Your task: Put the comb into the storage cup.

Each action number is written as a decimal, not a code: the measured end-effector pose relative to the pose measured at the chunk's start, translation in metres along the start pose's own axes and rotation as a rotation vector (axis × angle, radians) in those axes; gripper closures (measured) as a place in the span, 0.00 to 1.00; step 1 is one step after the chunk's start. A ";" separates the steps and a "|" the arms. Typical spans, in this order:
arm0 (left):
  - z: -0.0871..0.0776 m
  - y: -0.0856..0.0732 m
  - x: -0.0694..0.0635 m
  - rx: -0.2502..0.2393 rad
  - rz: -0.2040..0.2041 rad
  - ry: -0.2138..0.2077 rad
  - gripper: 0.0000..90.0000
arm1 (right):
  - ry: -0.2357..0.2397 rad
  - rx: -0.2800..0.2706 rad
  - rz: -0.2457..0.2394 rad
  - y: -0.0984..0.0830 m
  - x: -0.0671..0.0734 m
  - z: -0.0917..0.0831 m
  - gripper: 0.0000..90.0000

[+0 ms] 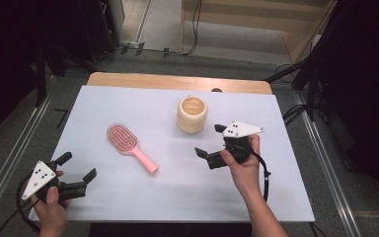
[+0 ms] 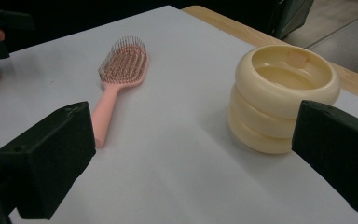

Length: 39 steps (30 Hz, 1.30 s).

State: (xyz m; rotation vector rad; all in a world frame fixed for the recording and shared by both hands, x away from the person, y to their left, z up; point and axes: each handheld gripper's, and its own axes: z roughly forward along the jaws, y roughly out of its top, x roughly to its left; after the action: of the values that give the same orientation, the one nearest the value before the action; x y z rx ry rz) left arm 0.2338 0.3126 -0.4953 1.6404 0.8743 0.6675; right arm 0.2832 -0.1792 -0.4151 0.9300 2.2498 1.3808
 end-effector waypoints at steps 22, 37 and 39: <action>0.000 0.000 0.000 0.000 0.002 -0.002 0.00 | 0.064 0.089 -0.035 0.028 0.019 0.040 0.00; 0.000 0.000 0.000 -0.002 0.003 -0.003 0.00 | 0.093 0.169 -0.066 0.045 0.038 0.079 0.00; 0.000 0.000 0.000 -0.003 0.002 -0.003 0.00 | 0.101 0.184 -0.072 0.047 0.041 0.087 0.00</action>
State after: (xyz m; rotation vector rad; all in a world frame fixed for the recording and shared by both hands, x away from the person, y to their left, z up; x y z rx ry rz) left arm 0.2336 0.3123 -0.4954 1.6393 0.8690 0.6675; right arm 0.3213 -0.0792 -0.4122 0.8438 2.4942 1.2315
